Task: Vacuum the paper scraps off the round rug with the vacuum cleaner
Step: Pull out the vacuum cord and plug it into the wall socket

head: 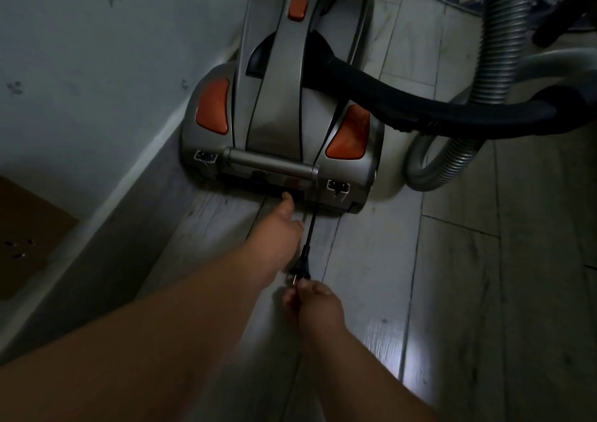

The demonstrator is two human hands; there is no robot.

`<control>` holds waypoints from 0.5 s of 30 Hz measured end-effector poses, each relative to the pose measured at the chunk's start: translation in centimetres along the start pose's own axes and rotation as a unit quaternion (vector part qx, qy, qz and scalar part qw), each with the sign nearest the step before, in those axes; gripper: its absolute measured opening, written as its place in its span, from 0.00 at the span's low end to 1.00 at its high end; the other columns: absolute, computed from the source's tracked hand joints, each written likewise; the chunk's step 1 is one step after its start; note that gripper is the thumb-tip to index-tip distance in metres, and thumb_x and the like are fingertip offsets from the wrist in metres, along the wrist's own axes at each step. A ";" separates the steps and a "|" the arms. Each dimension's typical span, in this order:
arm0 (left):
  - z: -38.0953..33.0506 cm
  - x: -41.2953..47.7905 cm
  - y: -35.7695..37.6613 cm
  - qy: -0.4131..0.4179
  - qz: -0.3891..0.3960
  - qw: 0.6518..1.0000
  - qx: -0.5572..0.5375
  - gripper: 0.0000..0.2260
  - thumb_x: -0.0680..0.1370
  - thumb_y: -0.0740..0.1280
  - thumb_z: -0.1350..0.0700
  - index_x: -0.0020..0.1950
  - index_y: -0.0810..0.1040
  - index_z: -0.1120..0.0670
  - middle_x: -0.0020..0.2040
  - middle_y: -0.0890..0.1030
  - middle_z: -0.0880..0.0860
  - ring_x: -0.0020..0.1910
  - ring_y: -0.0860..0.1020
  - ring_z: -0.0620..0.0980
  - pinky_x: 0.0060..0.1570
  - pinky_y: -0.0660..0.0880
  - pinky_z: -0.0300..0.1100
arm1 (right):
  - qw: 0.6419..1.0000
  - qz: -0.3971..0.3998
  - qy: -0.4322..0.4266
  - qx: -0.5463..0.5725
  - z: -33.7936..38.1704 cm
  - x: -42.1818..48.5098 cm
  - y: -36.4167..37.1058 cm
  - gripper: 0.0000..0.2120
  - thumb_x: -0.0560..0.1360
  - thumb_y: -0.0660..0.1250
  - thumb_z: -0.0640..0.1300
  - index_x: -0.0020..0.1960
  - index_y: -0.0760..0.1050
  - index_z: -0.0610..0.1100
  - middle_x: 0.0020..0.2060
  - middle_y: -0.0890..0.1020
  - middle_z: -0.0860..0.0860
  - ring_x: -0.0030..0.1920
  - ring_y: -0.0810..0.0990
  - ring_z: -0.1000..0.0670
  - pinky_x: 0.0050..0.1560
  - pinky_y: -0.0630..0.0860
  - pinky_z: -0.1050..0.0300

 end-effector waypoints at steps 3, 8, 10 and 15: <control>1.3 -0.6 -0.2 -0.024 0.015 1.000 -0.007 0.27 0.82 0.57 0.59 0.78 0.51 0.43 0.55 0.73 0.43 0.39 0.68 0.36 0.35 0.66 0.30 | 0.999 0.023 0.025 0.030 -0.7 -1.5 0.4 0.10 0.83 0.59 0.33 0.43 0.74 0.35 0.34 0.75 0.41 0.32 0.73 0.48 0.24 0.74 0.63; 3.4 -1.3 1.7 -0.105 0.051 0.992 -0.057 0.23 0.80 0.62 0.60 0.75 0.62 0.58 0.65 0.75 0.57 0.64 0.73 0.53 0.67 0.67 0.46 | 0.999 0.044 0.015 0.019 0.4 -2.8 1.4 0.11 0.83 0.59 0.34 0.43 0.75 0.37 0.33 0.75 0.43 0.31 0.73 0.49 0.26 0.75 0.62; 3.4 -1.6 2.3 -0.132 0.040 0.979 -0.151 0.16 0.80 0.61 0.62 0.69 0.71 0.59 0.49 0.81 0.54 0.54 0.77 0.51 0.60 0.72 0.46 | 0.998 0.066 -0.006 -0.011 1.0 -3.6 1.5 0.10 0.83 0.60 0.36 0.46 0.76 0.37 0.33 0.78 0.43 0.32 0.75 0.49 0.32 0.76 0.59; 1.9 -1.5 1.2 -0.093 0.042 0.985 -0.139 0.12 0.81 0.58 0.66 0.61 0.76 0.64 0.41 0.77 0.55 0.40 0.75 0.47 0.44 0.73 0.35 | 0.936 0.089 -0.128 -0.316 5.9 -3.4 1.0 0.10 0.81 0.62 0.38 0.45 0.80 0.46 0.44 0.82 0.46 0.41 0.78 0.48 0.50 0.77 0.50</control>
Point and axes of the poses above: each hand's wrist, its own x-axis towards the middle knuckle, its own y-axis out of the palm, z = x × y, the point moved 10 cm from there along x, towards the middle knuckle
